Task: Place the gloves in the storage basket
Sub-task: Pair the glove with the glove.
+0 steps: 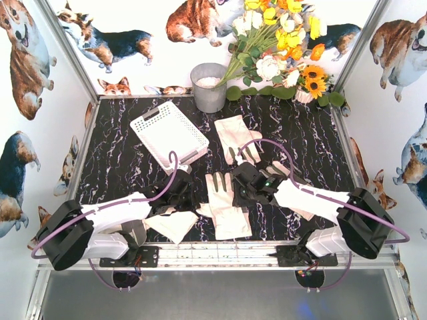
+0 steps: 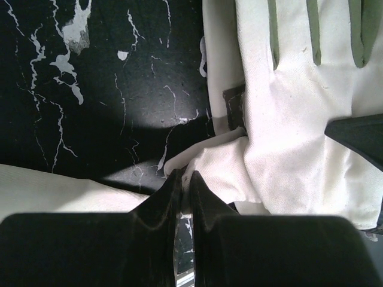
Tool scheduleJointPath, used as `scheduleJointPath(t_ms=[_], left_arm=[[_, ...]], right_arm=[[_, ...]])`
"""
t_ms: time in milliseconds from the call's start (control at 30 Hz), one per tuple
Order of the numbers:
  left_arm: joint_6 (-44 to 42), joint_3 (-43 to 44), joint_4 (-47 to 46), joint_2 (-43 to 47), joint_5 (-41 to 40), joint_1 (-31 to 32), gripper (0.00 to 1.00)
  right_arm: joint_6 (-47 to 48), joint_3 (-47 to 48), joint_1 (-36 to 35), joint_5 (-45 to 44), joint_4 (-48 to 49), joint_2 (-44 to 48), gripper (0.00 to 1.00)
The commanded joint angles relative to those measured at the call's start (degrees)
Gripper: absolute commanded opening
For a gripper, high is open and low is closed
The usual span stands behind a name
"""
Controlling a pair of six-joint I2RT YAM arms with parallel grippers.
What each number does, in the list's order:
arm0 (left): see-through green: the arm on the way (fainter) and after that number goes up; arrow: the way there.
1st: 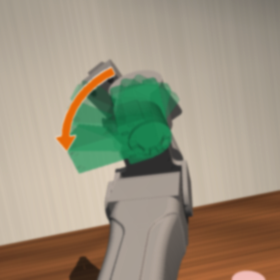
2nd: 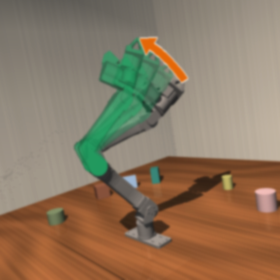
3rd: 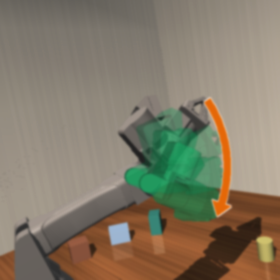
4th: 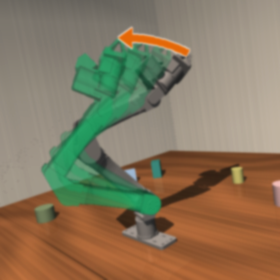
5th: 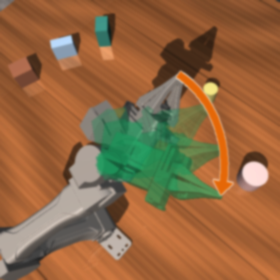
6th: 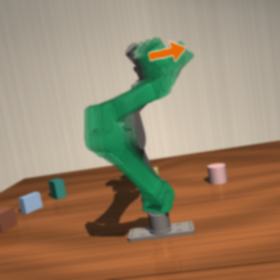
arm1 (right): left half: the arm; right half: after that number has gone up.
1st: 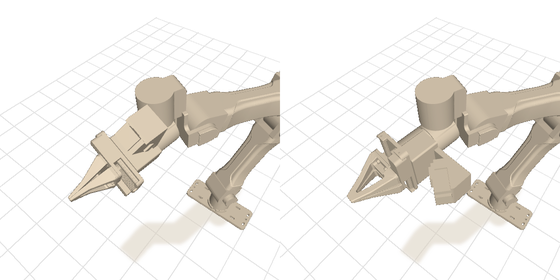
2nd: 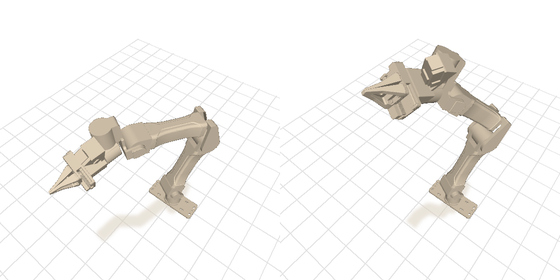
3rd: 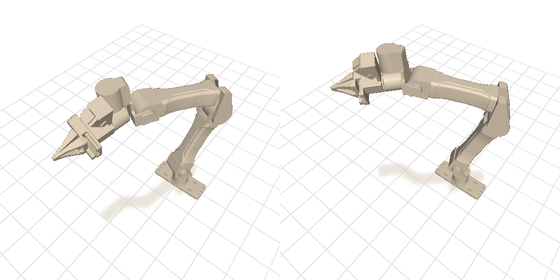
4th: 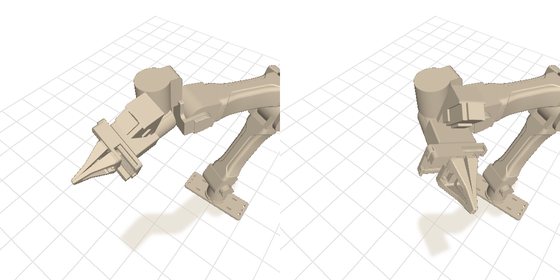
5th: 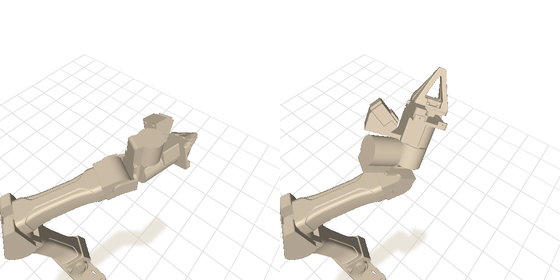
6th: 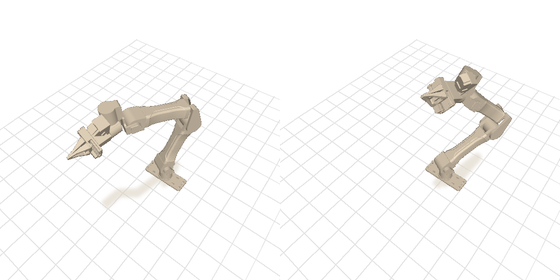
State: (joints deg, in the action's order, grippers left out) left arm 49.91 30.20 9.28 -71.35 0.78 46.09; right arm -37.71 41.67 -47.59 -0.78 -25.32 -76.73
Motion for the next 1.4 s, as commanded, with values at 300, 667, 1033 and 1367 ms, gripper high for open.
scheduleJointPath(t_ms=[300,667,1033,1367], left_arm=[[-2.8,0.0,2.6,-3.7,-2.4,-1.7,0.0],[-3.7,0.4,1.3,-6.2,-1.3,-2.1,0.0],[-3.9,0.6,0.8,-7.0,-0.7,-2.1,0.0],[-4.0,0.5,0.7,-7.1,-0.8,-2.1,0.0]], right_arm=[[1.5,2.9,0.0,-1.5,-2.8,-3.2,0.0],[0.4,3.9,0.0,-3.5,-5.3,-4.4,0.36],[-0.3,3.5,0.1,-6.8,-7.7,-0.8,0.39],[-0.7,3.8,0.2,-8.9,-9.2,-3.9,0.22]])
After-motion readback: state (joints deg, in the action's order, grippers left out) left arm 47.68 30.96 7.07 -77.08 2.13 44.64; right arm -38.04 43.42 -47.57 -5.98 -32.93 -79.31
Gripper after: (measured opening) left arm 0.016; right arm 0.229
